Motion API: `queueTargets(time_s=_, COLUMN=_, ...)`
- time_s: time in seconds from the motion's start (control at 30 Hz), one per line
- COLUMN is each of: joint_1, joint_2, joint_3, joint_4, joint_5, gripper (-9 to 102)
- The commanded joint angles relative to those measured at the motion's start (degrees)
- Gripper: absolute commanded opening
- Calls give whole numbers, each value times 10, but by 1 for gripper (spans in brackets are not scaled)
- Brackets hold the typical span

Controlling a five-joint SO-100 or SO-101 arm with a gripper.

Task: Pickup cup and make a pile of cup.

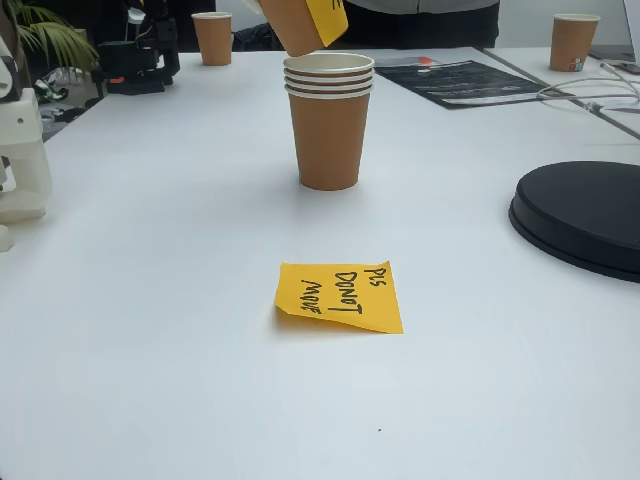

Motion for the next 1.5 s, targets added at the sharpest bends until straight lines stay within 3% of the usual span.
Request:
queueTargets(time_s=0.0, joint_1=-4, joint_2=5, joint_3=-32, joint_4=1, joint_5=3, gripper=-7)
queueTargets(time_s=1.47, joint_1=-4, joint_2=-84, joint_3=-93, joint_4=0, joint_5=3, gripper=-7)
